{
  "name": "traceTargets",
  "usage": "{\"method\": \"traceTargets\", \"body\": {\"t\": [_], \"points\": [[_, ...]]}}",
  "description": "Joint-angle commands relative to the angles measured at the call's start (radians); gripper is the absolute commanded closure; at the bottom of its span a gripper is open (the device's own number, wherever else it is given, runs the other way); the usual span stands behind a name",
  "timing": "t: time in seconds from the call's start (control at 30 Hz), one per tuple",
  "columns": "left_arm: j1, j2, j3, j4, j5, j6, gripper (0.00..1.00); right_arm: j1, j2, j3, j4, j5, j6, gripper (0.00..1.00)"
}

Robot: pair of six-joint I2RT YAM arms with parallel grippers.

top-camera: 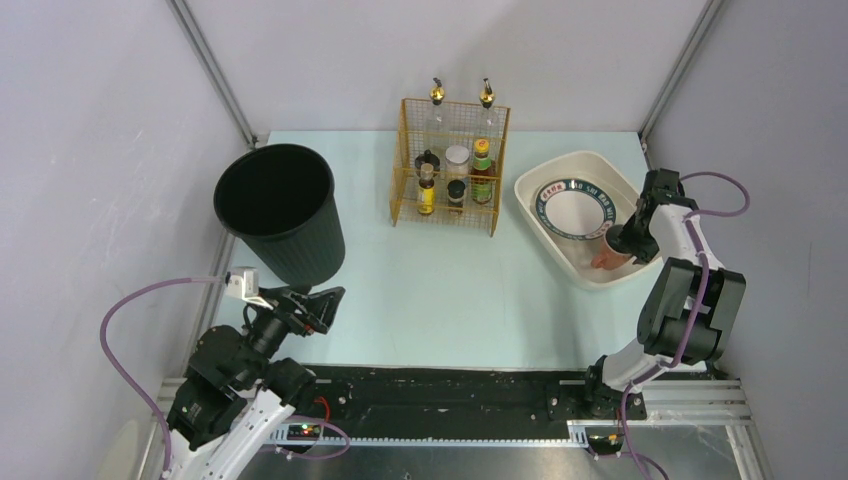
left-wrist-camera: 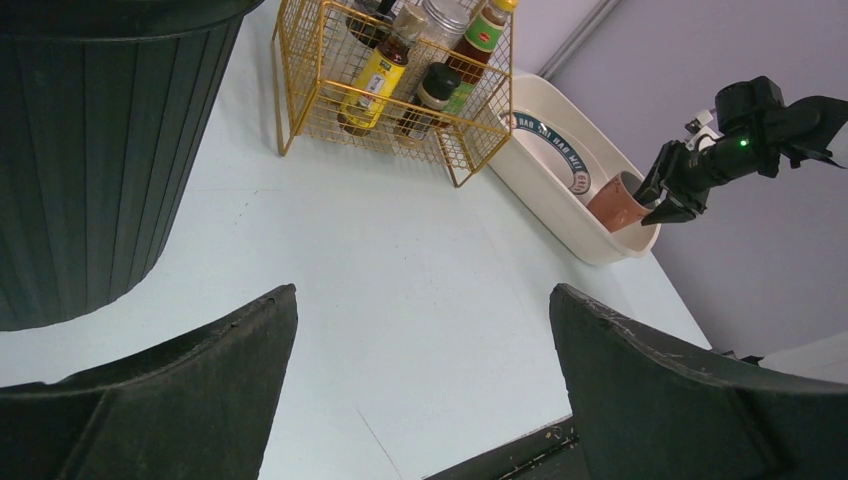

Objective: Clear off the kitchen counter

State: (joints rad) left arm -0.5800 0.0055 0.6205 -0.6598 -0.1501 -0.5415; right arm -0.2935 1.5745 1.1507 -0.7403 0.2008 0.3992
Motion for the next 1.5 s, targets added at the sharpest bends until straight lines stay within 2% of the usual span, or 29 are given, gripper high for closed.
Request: {"method": "traceTargets", "body": {"t": [0.0, 0.3, 0.6, 0.8, 0.87, 0.9, 0.97, 1.2, 1.47], "points": [[0.006, -0.223, -0.003, 0.028, 0.011, 0.004, 0.0, 0.004, -0.01, 0.047, 0.01, -0.01, 0.0, 0.51], [0.006, -0.222, -0.004, 0.03, 0.007, 0.004, 0.0, 0.015, -0.077, 0.117, -0.063, 0.008, -0.041, 0.43], [0.005, -0.192, -0.004, 0.031, 0.013, 0.004, 0.0, 0.075, -0.283, 0.13, -0.083, 0.055, -0.066, 0.35], [0.005, -0.16, -0.005, 0.029, 0.016, 0.005, 0.0, 0.268, -0.422, 0.137, -0.073, 0.156, -0.087, 0.19], [0.005, -0.15, -0.003, 0.029, 0.014, 0.005, 0.0, 0.351, -0.461, 0.139, -0.074, 0.181, -0.095, 0.13], [0.006, -0.144, -0.003, 0.029, 0.013, 0.006, 0.0, 0.377, -0.48, 0.14, -0.073, 0.184, -0.098, 0.04], [0.005, -0.14, -0.003, 0.029, 0.008, 0.006, 0.0, 0.456, -0.505, 0.139, -0.074, 0.191, -0.1, 0.01], [0.006, -0.096, -0.004, 0.028, -0.009, 0.005, 0.0, 0.816, -0.529, 0.121, -0.07, 0.28, -0.086, 0.01], [0.005, -0.04, 0.007, 0.026, -0.02, 0.015, 0.0, 1.101, -0.533, 0.011, 0.021, 0.301, -0.024, 0.01]]}}
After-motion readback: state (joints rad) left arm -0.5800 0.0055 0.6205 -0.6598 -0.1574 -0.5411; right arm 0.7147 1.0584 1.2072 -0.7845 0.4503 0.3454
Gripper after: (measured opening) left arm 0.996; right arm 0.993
